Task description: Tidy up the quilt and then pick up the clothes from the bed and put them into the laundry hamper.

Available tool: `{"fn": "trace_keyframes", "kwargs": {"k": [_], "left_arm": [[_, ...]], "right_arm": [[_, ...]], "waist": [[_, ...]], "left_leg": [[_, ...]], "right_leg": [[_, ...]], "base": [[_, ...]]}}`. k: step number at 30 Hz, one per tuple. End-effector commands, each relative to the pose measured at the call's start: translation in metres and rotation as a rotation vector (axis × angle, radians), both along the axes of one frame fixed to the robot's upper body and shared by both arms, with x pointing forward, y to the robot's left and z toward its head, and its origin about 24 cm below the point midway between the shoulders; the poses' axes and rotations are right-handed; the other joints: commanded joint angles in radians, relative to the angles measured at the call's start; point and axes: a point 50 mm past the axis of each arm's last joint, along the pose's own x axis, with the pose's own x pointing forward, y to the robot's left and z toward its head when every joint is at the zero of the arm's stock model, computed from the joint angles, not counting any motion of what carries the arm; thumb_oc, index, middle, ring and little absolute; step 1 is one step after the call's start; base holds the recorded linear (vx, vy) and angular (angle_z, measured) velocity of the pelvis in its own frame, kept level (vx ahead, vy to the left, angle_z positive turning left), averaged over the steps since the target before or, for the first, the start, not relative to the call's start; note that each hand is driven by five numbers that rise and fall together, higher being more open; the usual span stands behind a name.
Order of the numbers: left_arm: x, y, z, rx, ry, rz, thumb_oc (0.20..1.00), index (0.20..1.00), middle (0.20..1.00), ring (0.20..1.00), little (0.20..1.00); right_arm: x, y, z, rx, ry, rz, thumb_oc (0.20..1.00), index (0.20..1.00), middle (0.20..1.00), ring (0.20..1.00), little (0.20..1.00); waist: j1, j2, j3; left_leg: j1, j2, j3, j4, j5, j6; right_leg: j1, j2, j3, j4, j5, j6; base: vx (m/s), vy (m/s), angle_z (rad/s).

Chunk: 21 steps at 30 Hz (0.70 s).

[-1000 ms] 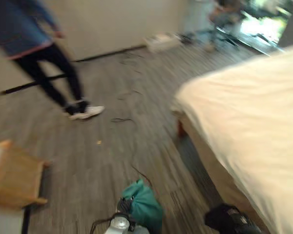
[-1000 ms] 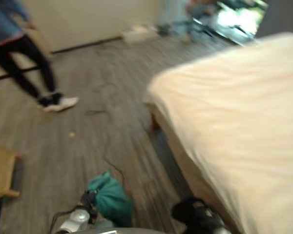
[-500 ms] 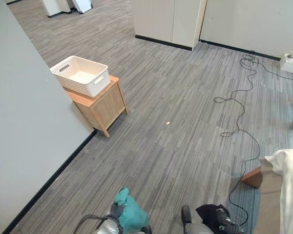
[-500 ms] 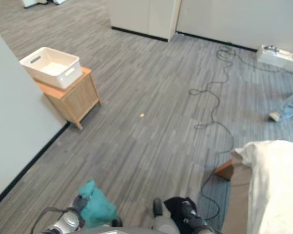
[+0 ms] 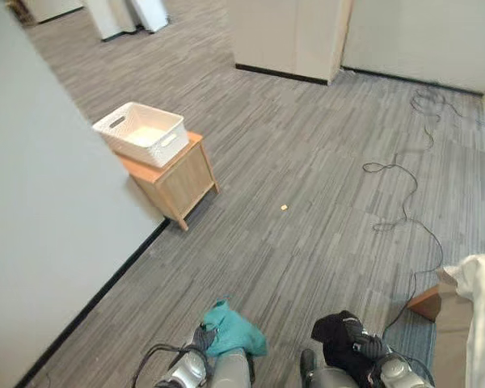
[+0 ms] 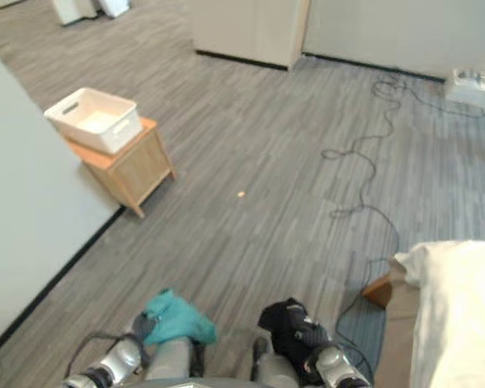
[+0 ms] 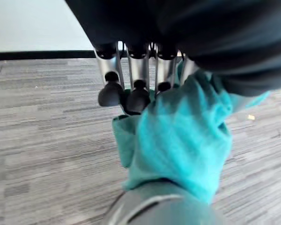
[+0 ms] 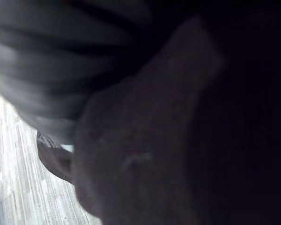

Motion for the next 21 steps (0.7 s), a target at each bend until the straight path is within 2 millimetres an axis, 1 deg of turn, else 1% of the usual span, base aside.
{"fn": "trace_keyframes", "kwargs": {"k": [1, 2, 3, 4, 5, 6, 7, 8, 9, 10, 11, 12, 13, 14, 15, 16, 17, 18, 19, 20, 21], "left_arm": [[0.020, 0.004, 0.011, 0.018, -0.082, -0.055, 0.200, 0.200, 0.200, 0.200, 0.200], [0.016, 0.004, 0.009, 0.022, -0.061, -0.060, 0.200, 0.200, 0.200, 0.200, 0.200], [0.012, 0.004, 0.007, 0.025, -0.049, -0.053, 0.200, 0.200, 0.200, 0.200, 0.200], [0.001, 0.008, 0.001, 0.034, -0.005, -0.036, 0.200, 0.200, 0.200, 0.200, 0.200], [0.001, 0.008, 0.001, 0.035, -0.004, -0.036, 0.200, 0.200, 0.200, 0.200, 0.200], [-0.007, 0.010, -0.002, 0.040, 0.019, -0.026, 0.200, 0.200, 0.200, 0.200, 0.200], [-0.008, 0.014, -0.002, 0.051, 0.018, -0.017, 0.200, 0.200, 0.200, 0.200, 0.200], [-0.007, 0.015, -0.001, 0.055, 0.020, -0.025, 0.200, 0.200, 0.200, 0.200, 0.200], [-0.007, 0.016, -0.001, 0.055, 0.020, -0.025, 0.200, 0.200, 0.200, 0.200, 0.200], [-0.009, 0.015, -0.002, 0.061, 0.036, -0.055, 0.200, 0.200, 0.200, 0.200, 0.200], [-0.010, 0.015, -0.003, 0.063, 0.047, -0.072, 0.200, 0.200, 0.200, 0.200, 0.200], [-0.012, 0.018, -0.003, 0.076, 0.058, -0.078, 0.200, 0.200, 0.200, 0.200, 0.200], [-0.009, 0.019, -0.002, 0.101, 0.058, -0.113, 0.200, 0.200, 0.200, 0.200, 0.200], [-0.008, 0.019, -0.002, 0.101, 0.057, -0.113, 0.200, 0.200, 0.200, 0.200, 0.200], [-0.004, 0.018, 0.000, 0.104, 0.044, -0.123, 0.200, 0.200, 0.200, 0.200, 0.200], [0.011, 0.015, 0.006, 0.113, -0.002, -0.158, 0.200, 0.200, 0.200, 0.200, 0.200], [0.011, 0.014, 0.006, 0.112, -0.002, -0.157, 0.200, 0.200, 0.200, 0.200, 0.200], [0.024, 0.010, 0.012, 0.116, -0.044, -0.205, 0.200, 0.200, 0.200, 0.200, 0.200], [0.024, 0.010, 0.012, 0.116, -0.045, -0.205, 0.200, 0.200, 0.200, 0.200, 0.200], [0.032, 0.006, 0.016, 0.115, -0.065, -0.230, 0.200, 0.200, 0.200, 0.200, 0.200], [0.041, 0.001, 0.021, 0.112, -0.096, -0.257, 0.200, 0.200, 0.200, 0.200, 0.200]], "right_arm": [[-0.005, 0.009, 0.000, 0.017, -0.025, 0.055, 0.200, 0.200, 0.200, 0.200, 0.200], [-0.006, 0.011, -0.001, 0.015, -0.019, 0.068, 0.200, 0.200, 0.200, 0.200, 0.200], [-0.005, 0.012, -0.001, 0.011, -0.018, 0.074, 0.200, 0.200, 0.200, 0.200, 0.200], [-0.006, 0.019, -0.004, 0.015, 0.001, 0.101, 0.200, 0.200, 0.200, 0.200, 0.200], [-0.006, 0.019, -0.004, 0.016, 0.002, 0.102, 0.200, 0.200, 0.200, 0.200, 0.200], [-0.011, 0.023, -0.008, 0.018, 0.019, 0.105, 0.200, 0.200, 0.200, 0.200, 0.200], [-0.015, 0.025, -0.010, 0.019, 0.038, 0.113, 0.200, 0.200, 0.200, 0.200, 0.200], [-0.023, 0.030, -0.015, 0.018, 0.075, 0.131, 0.200, 0.200, 0.200, 0.200, 0.200], [-0.023, 0.031, -0.015, 0.018, 0.075, 0.131, 0.200, 0.200, 0.200, 0.200, 0.200], [-0.028, 0.028, -0.017, 0.009, 0.101, 0.134, 0.200, 0.200, 0.200, 0.200, 0.200], [-0.028, 0.028, -0.018, 0.006, 0.104, 0.133, 0.200, 0.200, 0.200, 0.200, 0.200], [-0.023, 0.028, -0.016, 0.011, 0.090, 0.130, 0.200, 0.200, 0.200, 0.200, 0.200], [-0.008, 0.030, -0.010, 0.013, 0.045, 0.132, 0.200, 0.200, 0.200, 0.200, 0.200], [-0.007, 0.029, -0.010, 0.012, 0.045, 0.132, 0.200, 0.200, 0.200, 0.200, 0.200], [-0.004, 0.030, -0.008, 0.017, 0.027, 0.130, 0.200, 0.200, 0.200, 0.200, 0.200], [0.009, 0.031, 0.000, 0.027, -0.035, 0.134, 0.200, 0.200, 0.200, 0.200, 0.200], [0.009, 0.031, 0.000, 0.027, -0.036, 0.134, 0.200, 0.200, 0.200, 0.200, 0.200], [0.013, 0.028, 0.003, 0.014, -0.046, 0.142, 0.200, 0.200, 0.200, 0.200, 0.200], [0.013, 0.028, 0.003, 0.014, -0.046, 0.142, 0.200, 0.200, 0.200, 0.200, 0.200], [0.013, 0.024, 0.003, -0.003, -0.038, 0.142, 0.200, 0.200, 0.200, 0.200, 0.200], [0.005, 0.017, -0.001, -0.027, 0.000, 0.126, 0.200, 0.200, 0.200, 0.200, 0.200]], "waist": [[0.012, -0.071, 0.016], [0.017, -0.070, 0.014], [0.020, -0.069, 0.011], [0.027, -0.072, -0.007], [0.028, -0.073, -0.006], [0.037, -0.088, -0.023], [0.042, -0.107, -0.034], [0.063, -0.143, -0.047], [0.066, -0.140, -0.049], [0.065, -0.154, -0.044], [0.059, -0.156, -0.038], [0.045, -0.142, -0.027], [0.007, -0.097, -0.001], [0.007, -0.095, -0.003], [-0.010, -0.083, 0.010], [-0.047, -0.070, 0.033], [-0.051, -0.066, 0.034], [-0.071, -0.068, 0.037], [-0.073, -0.066, 0.038], [-0.084, -0.065, 0.034], [-0.104, -0.066, 0.024]], "left_leg": [[0.015, -0.088, 0.067, -0.241, 0.244, 0.038], [0.001, -0.083, 0.109, -0.300, 0.249, 0.031], [-0.017, -0.071, 0.138, -0.316, 0.242, 0.032], [-0.004, -0.063, 0.172, -0.316, 0.245, 0.047], [-0.002, -0.065, 0.173, -0.316, 0.244, 0.047], [0.011, -0.074, 0.178, -0.316, 0.273, 0.061], [0.026, -0.091, 0.160, -0.316, 0.273, 0.081], [0.058, -0.128, 0.130, -0.316, 0.250, 0.106], [0.055, -0.122, 0.132, -0.316, 0.252, 0.105], [0.095, -0.144, 0.119, -0.316, 0.224, 0.121], [0.132, -0.151, 0.117, -0.316, 0.206, 0.129], [0.171, -0.136, 0.106, -0.316, 0.188, 0.133], [0.251, -0.106, 0.068, -0.316, 0.143, 0.142], [0.247, -0.104, 0.068, -0.316, 0.144, 0.142], [0.274, -0.103, 0.044, -0.316, 0.133, 0.138], [0.338, -0.106, -0.015, -0.316, 0.104, 0.125], [0.338, -0.103, -0.018, -0.316, 0.105, 0.124], [0.382, -0.105, -0.055, -0.316, 0.069, 0.099], [0.382, -0.102, -0.057, -0.316, 0.070, 0.099], [0.403, -0.093, -0.080, -0.316, 0.041, 0.082], [0.439, -0.081, -0.120, -0.316, 0.002, 0.059]], "right_leg": [[0.364, -0.042, -0.011, -0.161, -0.123, 0.082], [0.386, -0.042, -0.021, -0.161, -0.142, 0.086], [0.406, -0.041, -0.027, -0.161, -0.153, 0.088], [0.440, -0.043, -0.031, -0.161, -0.162, 0.101], [0.441, -0.045, -0.030, -0.161, -0.163, 0.101], [0.472, -0.055, -0.028, -0.145, -0.167, 0.111], [0.460, -0.071, -0.028, -0.094, -0.159, 0.119], [0.407, -0.077, -0.033, 0.088, -0.051, 0.177], [0.402, -0.073, -0.029, 0.089, -0.049, 0.176], [0.360, -0.078, -0.034, 0.212, 0.031, 0.224], [0.326, -0.075, -0.032, 0.324, 0.114, 0.263], [0.253, -0.069, -0.030, 0.461, 0.193, 0.273], [0.081, -0.061, -0.071, 0.640, 0.132, 0.227], [0.075, -0.060, -0.071, 0.643, 0.133, 0.226], [0.029, -0.057, -0.087, 0.620, 0.089, 0.207], [-0.060, -0.052, -0.106, 0.479, 0.007, 0.170], [-0.056, -0.050, -0.111, 0.471, 0.011, 0.169], [-0.039, -0.100, -0.118, 0.158, 0.007, 0.164], [-0.033, -0.098, -0.121, 0.146, 0.015, 0.163], [-0.047, -0.135, -0.110, -0.010, 0.054, 0.170], [-0.095, -0.163, -0.034, -0.124, 0.122, 0.207]], "base": [[0.57, 0.071, -0.10], [0.50, 0.057, 0.27], [0.79, 0.068, -0.17], [0.60, 0.049, -0.35], [0.76, 0.055, -0.37], [0.54, 0.013, -0.24], [0.92, 0.001, -0.24], [0.58, -0.020, -0.05], [0.59, 0.004, 0.21], [0.40, 0.041, 0.13], [0.63, 0.064, 0.22], [0.86, 0.128, 0.22], [0.65, 0.099, 0.39], [0.59, 0.082, 0.50], [0.64, -0.094, 0.78], [0.65, -0.092, 0.83], [0.90, -0.232, 0.94], [0.42, -0.137, 0.88], [0.67, -0.246, 1.19], [0.61, -0.322, 1.20], [0.62, -0.319, 1.12]]}}
